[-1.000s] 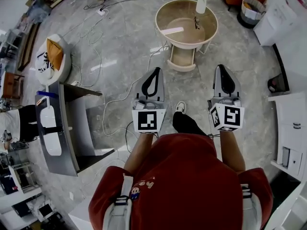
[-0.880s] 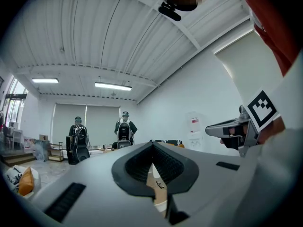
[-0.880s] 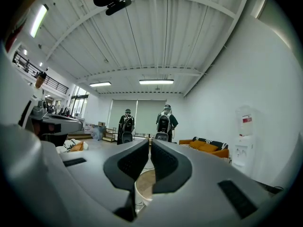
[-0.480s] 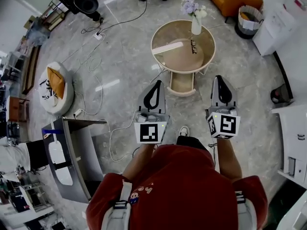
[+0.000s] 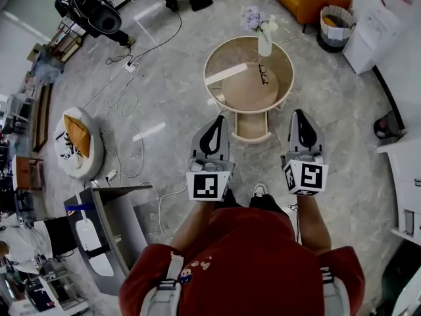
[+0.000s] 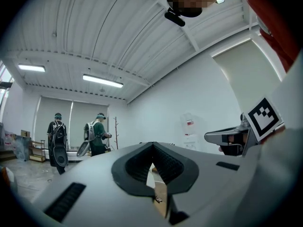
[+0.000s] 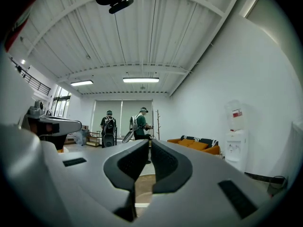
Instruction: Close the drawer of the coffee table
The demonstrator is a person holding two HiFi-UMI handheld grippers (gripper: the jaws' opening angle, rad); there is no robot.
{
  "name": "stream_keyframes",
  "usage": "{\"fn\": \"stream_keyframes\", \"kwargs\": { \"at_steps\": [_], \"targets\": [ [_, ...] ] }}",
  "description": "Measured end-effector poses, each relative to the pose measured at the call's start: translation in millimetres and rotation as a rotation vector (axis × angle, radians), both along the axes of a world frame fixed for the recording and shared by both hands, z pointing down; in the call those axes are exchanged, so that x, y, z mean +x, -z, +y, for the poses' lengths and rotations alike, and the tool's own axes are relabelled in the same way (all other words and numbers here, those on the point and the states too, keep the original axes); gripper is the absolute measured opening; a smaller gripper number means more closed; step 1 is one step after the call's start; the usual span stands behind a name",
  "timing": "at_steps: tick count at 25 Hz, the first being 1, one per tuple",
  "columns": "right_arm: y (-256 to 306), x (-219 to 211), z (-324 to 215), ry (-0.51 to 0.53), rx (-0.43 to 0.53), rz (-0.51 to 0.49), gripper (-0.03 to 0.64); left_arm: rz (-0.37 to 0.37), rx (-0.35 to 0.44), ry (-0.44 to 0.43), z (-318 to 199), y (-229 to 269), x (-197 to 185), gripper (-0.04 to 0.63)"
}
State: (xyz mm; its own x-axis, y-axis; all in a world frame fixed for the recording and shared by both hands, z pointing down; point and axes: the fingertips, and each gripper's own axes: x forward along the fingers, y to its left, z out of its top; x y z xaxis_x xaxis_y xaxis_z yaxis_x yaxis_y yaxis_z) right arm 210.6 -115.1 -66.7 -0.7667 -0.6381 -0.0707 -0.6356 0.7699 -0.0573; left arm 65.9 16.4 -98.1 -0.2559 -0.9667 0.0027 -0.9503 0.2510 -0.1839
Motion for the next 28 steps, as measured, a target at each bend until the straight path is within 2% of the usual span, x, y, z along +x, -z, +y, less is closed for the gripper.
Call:
{"fn": "stream_keyframes", "kwargs": {
  "at_steps": [6,11,18,23,28],
  "targets": [
    [6,-35,1,-0.116,0.022,0.007,0.028,0.017,0.028,-0.090,-12,-3,-58,0.012],
    [16,-90,16,-0.212,0.029,0.017,0.029,0.011,0.019,-0.188,-12,0,-121,0.012],
    [31,-172,45,-0.287,0.042,0.029,0.028,0.011,0.000,-0.286,-14,6,-207,0.012],
    [28,-182,56,-0.338,0.028,0.033,0.028,0.021,-0.002,-0.329,-13,4,-223,0.012],
    [32,-166,54,-0.339,0.045,0.039,0.029,0.029,0.008,-0.331,-12,7,-209,0.012]
  ]
}}
